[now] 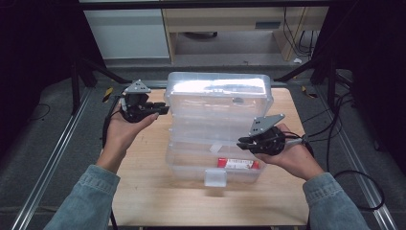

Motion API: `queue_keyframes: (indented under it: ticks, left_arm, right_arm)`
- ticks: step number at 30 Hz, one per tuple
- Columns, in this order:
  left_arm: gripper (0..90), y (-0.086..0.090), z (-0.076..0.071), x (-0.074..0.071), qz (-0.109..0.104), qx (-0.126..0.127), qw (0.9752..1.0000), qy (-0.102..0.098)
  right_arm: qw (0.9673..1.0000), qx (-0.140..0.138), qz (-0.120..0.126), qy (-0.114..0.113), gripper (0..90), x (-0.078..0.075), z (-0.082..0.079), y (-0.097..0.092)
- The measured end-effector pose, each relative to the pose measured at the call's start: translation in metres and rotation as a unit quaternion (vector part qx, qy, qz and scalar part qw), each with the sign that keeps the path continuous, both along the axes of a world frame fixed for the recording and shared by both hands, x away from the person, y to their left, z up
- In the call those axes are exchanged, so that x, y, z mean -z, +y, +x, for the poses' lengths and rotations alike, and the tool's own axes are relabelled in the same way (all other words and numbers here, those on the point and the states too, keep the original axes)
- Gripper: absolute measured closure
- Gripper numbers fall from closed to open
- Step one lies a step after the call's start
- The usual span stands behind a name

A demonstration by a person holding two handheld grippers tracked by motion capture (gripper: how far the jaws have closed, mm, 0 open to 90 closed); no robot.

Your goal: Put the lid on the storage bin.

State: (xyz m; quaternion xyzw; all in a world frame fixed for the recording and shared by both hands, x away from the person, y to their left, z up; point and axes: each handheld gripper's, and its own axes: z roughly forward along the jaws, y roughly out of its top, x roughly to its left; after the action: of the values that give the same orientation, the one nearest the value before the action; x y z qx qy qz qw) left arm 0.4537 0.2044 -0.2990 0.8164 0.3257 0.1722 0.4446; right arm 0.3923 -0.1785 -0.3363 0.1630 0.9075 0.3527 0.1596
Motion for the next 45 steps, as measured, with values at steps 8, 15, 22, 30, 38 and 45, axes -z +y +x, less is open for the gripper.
queue_keyframes:
  ticks: [8, 15, 22, 30, 38, 45]
  left_arm:
    - [75.5, 0.0, -0.002, -0.002, -0.01, 0.001, 0.9999, -0.004]
    - [76.7, 0.002, -0.006, 0.0, -0.021, 0.006, 0.9998, 0.001]
    - [75.9, 0.003, -0.011, 0.004, -0.025, 0.011, 0.9996, 0.002]
    - [75.7, 0.004, -0.019, 0.012, -0.029, 0.018, 0.9994, 0.004]
    - [75.3, 0.001, -0.025, 0.014, -0.026, 0.03, 0.9992, 0.006]
    - [75.2, 0.0, -0.033, 0.017, -0.025, 0.039, 0.9989, 0.006]
  right_arm:
    - [1.0, -0.001, 0.002, 0.001, 79.3, 0.003, -0.002, -0.001]
    - [0.9999, 0.001, 0.01, 0.002, 78.5, 0.006, -0.005, -0.002]
    - [0.9999, 0.004, 0.015, 0.004, 76.5, 0.01, -0.006, -0.004]
    - [0.9997, 0.009, 0.018, 0.01, 68.5, 0.014, -0.009, -0.004]
    - [0.9982, 0.036, 0.047, 0.002, 52.1, 0.014, -0.018, -0.013]
    - [0.9958, 0.066, 0.063, -0.002, 49.7, 0.009, -0.029, -0.028]
